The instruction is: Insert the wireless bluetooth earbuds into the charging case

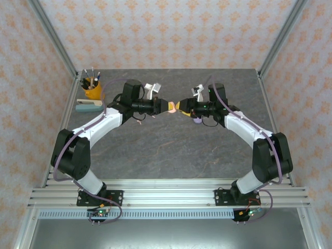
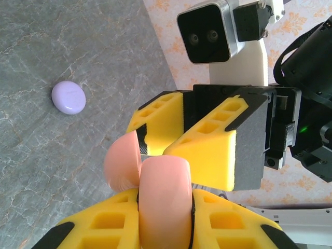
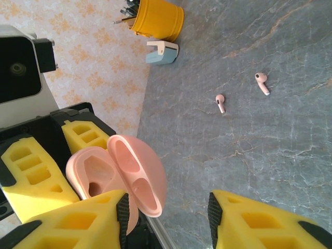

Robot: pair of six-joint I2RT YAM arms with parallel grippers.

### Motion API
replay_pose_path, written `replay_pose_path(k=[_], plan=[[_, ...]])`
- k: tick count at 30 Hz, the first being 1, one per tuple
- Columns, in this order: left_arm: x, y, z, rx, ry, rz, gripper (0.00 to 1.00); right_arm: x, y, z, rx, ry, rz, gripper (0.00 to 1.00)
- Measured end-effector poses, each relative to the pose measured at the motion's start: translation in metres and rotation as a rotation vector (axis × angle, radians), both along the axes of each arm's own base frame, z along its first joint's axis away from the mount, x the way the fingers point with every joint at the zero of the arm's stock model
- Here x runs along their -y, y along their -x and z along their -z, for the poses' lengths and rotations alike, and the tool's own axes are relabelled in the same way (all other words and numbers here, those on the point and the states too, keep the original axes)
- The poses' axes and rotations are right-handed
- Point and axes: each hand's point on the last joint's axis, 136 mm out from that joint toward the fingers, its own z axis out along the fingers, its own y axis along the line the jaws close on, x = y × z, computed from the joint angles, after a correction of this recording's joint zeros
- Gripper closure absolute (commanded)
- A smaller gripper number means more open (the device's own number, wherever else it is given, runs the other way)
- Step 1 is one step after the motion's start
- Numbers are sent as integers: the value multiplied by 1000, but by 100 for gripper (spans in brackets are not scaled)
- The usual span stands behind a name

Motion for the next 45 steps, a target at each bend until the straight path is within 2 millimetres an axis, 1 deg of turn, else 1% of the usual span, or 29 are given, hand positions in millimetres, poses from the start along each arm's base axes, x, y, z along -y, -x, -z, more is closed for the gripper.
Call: replay_pose_path(k=[11, 15, 20, 26, 30, 36, 39, 40, 42, 45], plan=[[6, 2, -7, -20, 15, 48, 100, -3, 3, 3, 43, 46, -80, 62], [6, 3, -7, -28, -3, 68, 100, -4, 3, 8, 48, 56, -106, 65], [6, 6, -3, -24, -24, 92, 100, -4, 4, 11, 43, 56, -124, 65], [7, 9, -3, -8, -30, 110, 100, -5, 4, 8, 36, 48, -140, 66], [8, 9, -2, -5, -34, 114, 100, -6, 6, 9, 25, 35, -156, 73], [12, 8, 2, -14, -36, 119, 100, -6, 7, 7, 18, 30, -163, 91], [12, 7, 2, -15, -37, 117, 100, -5, 7, 8, 13, 31, -163, 96], [12, 6, 3, -16, -37, 115, 99, -5, 7, 8, 12, 32, -162, 97], [12, 6, 4, -22, -38, 112, 91, -4, 7, 9, 8, 37, -159, 100], [12, 5, 5, -31, -39, 107, 80, -3, 7, 11, 4, 47, -154, 100]])
